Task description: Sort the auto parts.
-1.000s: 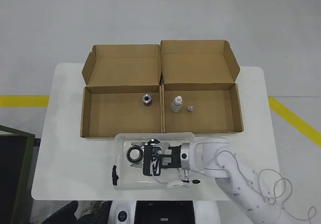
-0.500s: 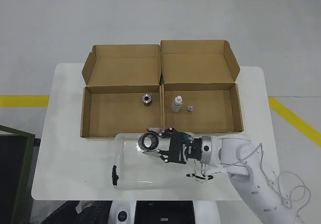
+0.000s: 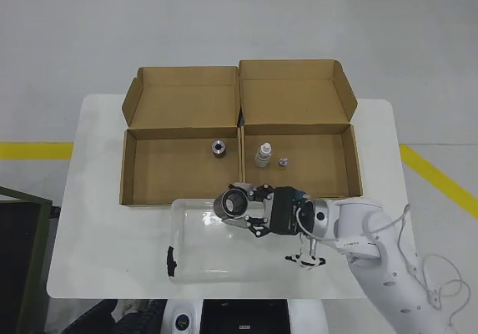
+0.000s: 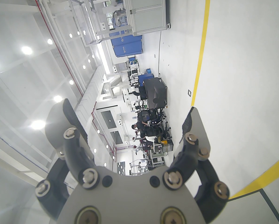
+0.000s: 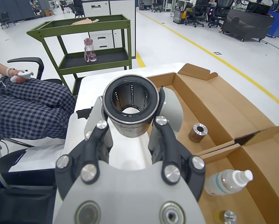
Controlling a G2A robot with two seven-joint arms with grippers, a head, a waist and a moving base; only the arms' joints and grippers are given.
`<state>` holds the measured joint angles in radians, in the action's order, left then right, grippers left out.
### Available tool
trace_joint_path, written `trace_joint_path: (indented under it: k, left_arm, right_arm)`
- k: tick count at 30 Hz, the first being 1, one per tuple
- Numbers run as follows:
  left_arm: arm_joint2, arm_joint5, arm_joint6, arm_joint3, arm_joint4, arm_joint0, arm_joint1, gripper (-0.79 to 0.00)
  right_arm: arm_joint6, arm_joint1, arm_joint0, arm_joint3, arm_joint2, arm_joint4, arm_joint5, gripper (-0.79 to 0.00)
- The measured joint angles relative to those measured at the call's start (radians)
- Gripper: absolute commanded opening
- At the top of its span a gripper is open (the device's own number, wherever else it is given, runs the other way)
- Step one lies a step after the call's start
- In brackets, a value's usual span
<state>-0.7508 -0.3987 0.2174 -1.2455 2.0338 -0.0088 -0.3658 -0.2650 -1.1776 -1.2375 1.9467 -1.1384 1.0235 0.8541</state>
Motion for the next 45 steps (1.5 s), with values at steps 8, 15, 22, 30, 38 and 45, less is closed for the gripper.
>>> trace_joint_path:
  k: [8, 15, 22, 30, 38, 45]
  left_arm:
    - [0.000, 0.000, 0.000, 0.000, 0.000, 0.000, 0.000, 0.000]
    - [0.000, 0.000, 0.000, 0.000, 0.000, 0.000, 0.000, 0.000]
    - [0.000, 0.000, 0.000, 0.000, 0.000, 0.000, 0.000, 0.000]
    - [0.000, 0.000, 0.000, 0.000, 0.000, 0.000, 0.000, 0.000]
    - [0.000, 0.000, 0.000, 0.000, 0.000, 0.000, 0.000, 0.000]
    - [0.000, 0.000, 0.000, 0.000, 0.000, 0.000, 0.000, 0.000]
  right_arm:
    - [0.005, 0.001, 0.024, -0.023, 0.009, -0.010, -0.016, -0.785]
    - [-0.019, -0.004, 0.072, -0.062, 0.047, 0.009, -0.056, -0.785]
    - [-0.066, -0.020, 0.172, -0.138, 0.116, 0.024, -0.100, -0.785]
    - [-0.135, -0.046, 0.295, -0.234, 0.204, 0.070, -0.186, -0.785]
    - [-0.196, -0.075, 0.394, -0.329, 0.295, 0.133, -0.245, -0.785]
    - [-0.222, -0.101, 0.450, -0.411, 0.358, 0.152, -0.279, -0.785]
